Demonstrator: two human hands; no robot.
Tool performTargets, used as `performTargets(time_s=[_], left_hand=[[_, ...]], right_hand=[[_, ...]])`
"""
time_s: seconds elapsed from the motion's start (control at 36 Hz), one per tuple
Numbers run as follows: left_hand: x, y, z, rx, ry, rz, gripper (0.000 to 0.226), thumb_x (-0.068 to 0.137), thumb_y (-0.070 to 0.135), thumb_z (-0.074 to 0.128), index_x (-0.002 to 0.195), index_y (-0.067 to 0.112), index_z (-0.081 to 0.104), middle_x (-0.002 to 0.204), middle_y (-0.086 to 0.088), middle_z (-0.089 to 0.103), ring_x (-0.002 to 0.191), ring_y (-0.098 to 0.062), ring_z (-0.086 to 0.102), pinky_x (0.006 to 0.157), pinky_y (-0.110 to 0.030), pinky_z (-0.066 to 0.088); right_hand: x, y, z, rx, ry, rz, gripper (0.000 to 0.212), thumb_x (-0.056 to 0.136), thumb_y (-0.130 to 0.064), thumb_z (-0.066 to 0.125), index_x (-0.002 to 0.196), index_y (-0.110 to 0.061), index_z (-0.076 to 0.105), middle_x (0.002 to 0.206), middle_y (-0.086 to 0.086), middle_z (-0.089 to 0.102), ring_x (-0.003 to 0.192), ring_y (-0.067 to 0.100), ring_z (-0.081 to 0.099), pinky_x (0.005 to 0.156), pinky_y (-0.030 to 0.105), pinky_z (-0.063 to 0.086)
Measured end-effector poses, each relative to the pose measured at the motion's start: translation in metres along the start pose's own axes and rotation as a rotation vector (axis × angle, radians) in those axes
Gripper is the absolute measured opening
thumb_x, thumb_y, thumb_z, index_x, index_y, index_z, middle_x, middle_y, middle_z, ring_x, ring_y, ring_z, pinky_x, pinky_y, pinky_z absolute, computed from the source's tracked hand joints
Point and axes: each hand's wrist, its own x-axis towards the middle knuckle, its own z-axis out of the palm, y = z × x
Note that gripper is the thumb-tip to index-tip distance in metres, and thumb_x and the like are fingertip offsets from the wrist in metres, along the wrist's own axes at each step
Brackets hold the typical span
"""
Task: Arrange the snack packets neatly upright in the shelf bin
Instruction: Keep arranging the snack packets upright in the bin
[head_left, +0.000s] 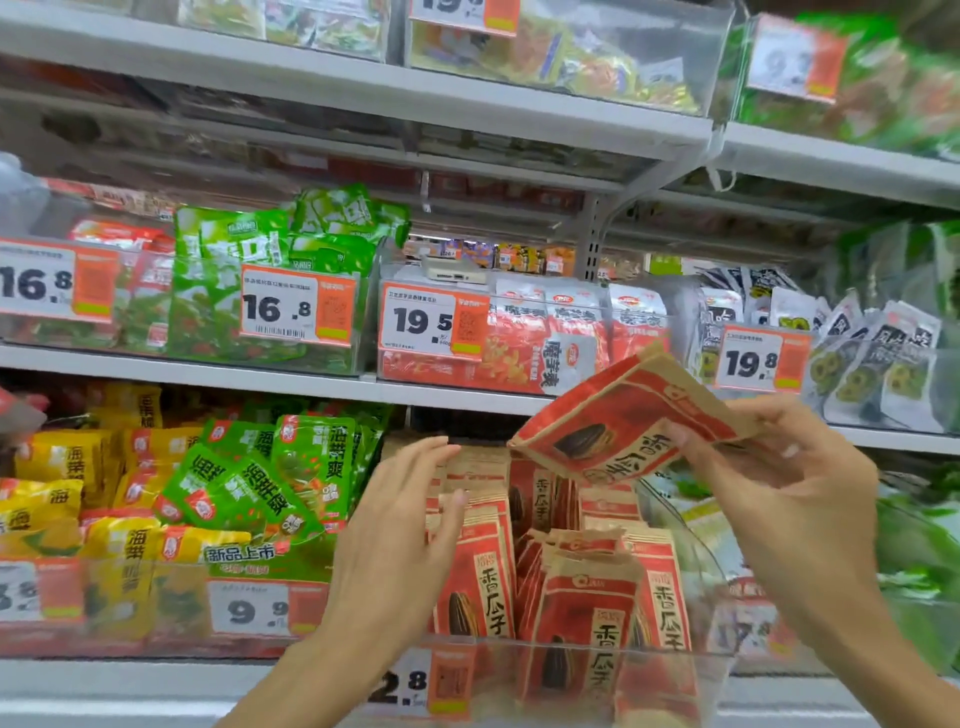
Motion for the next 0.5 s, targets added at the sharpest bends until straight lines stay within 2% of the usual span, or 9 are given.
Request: performTargets(time_s=[0.06, 0.11, 0.17, 0.22, 0.28, 0.36, 0.44, 0.5], left_hand=[[0.008, -0.010, 0.012, 0.083, -0.105, 0.020, 0.045, 0.100, 0.037, 0.041, 0.144, 0.039, 0.031, 0.149, 0.026, 0.024, 0.134, 0.011, 0.017, 0.108, -0.014, 0.022], [0.014, -0.017, 0.025, 0.153, -0.204, 0.052, 0.052, 0.101, 0.032, 0.040, 0.149, 0.035, 0.022, 0.156, 0.020, 0.015, 0.143, 0.001, 0.011, 0.115, -0.018, 0.010], [0.018, -0.024, 0.036, 0.214, -0.263, 0.086, 0.056, 0.102, 0.030, 0.039, 0.152, 0.034, 0.014, 0.159, 0.016, 0.010, 0.146, -0.003, 0.007, 0.114, -0.018, 0.000], [0.019, -0.032, 0.043, 0.232, -0.287, 0.105, 0.055, 0.103, 0.029, 0.035, 0.153, 0.034, 0.011, 0.159, 0.017, 0.010, 0.146, -0.003, 0.008, 0.116, -0.021, 0.004], [0.019, -0.039, 0.047, 0.201, -0.312, 0.119, 0.054, 0.104, 0.033, 0.032, 0.153, 0.034, 0.009, 0.158, 0.019, 0.013, 0.144, -0.001, 0.012, 0.116, -0.020, 0.008], [0.020, -0.046, 0.049, 0.142, -0.308, 0.127, 0.054, 0.104, 0.038, 0.029, 0.153, 0.036, 0.008, 0.156, 0.023, 0.013, 0.142, 0.004, 0.014, 0.112, -0.015, 0.015], [0.020, -0.046, 0.049, 0.149, -0.267, 0.137, 0.053, 0.103, 0.039, 0.031, 0.152, 0.036, 0.011, 0.154, 0.023, 0.018, 0.141, 0.002, 0.018, 0.111, -0.017, 0.019], [0.020, -0.046, 0.051, 0.149, -0.246, 0.136, 0.053, 0.102, 0.039, 0.033, 0.152, 0.035, 0.015, 0.153, 0.021, 0.023, 0.140, 0.001, 0.023, 0.110, -0.019, 0.025]], right_hand=[[0.006, 0.012, -0.001, -0.054, -0.039, 0.004, 0.022, 0.072, -0.014, 0.074, 0.076, -0.032, 0.063, 0.080, -0.019, 0.071, 0.076, 0.002, 0.068, 0.072, 0.010, 0.051], [0.010, 0.029, 0.002, -0.082, -0.079, 0.025, 0.018, 0.070, -0.019, 0.073, 0.077, -0.033, 0.063, 0.079, -0.018, 0.071, 0.077, 0.003, 0.069, 0.074, 0.012, 0.052], [0.014, 0.047, 0.007, -0.139, -0.130, 0.029, 0.016, 0.070, -0.023, 0.074, 0.078, -0.032, 0.064, 0.079, -0.016, 0.071, 0.076, 0.005, 0.069, 0.074, 0.015, 0.054], [0.018, 0.067, 0.014, -0.241, -0.205, 0.015, 0.018, 0.072, -0.020, 0.078, 0.075, -0.031, 0.064, 0.077, -0.017, 0.071, 0.073, 0.004, 0.069, 0.072, 0.021, 0.055], [0.023, 0.085, 0.019, -0.375, -0.308, -0.008, 0.028, 0.073, -0.014, 0.081, 0.072, -0.034, 0.062, 0.074, -0.021, 0.068, 0.068, 0.001, 0.067, 0.066, 0.027, 0.055], [0.028, 0.107, 0.025, -0.459, -0.522, 0.078, 0.031, 0.076, -0.012, 0.080, 0.067, -0.033, 0.059, 0.066, -0.019, 0.066, 0.060, -0.002, 0.063, 0.059, 0.026, 0.047], [0.030, 0.119, 0.034, -0.435, -0.675, 0.151, 0.027, 0.078, -0.008, 0.076, 0.068, -0.027, 0.060, 0.071, -0.010, 0.071, 0.068, 0.002, 0.067, 0.070, 0.035, 0.054], [0.033, 0.118, 0.041, -0.393, -0.692, 0.150, 0.025, 0.079, -0.005, 0.074, 0.068, -0.023, 0.061, 0.073, -0.007, 0.072, 0.073, 0.001, 0.068, 0.075, 0.032, 0.054]])
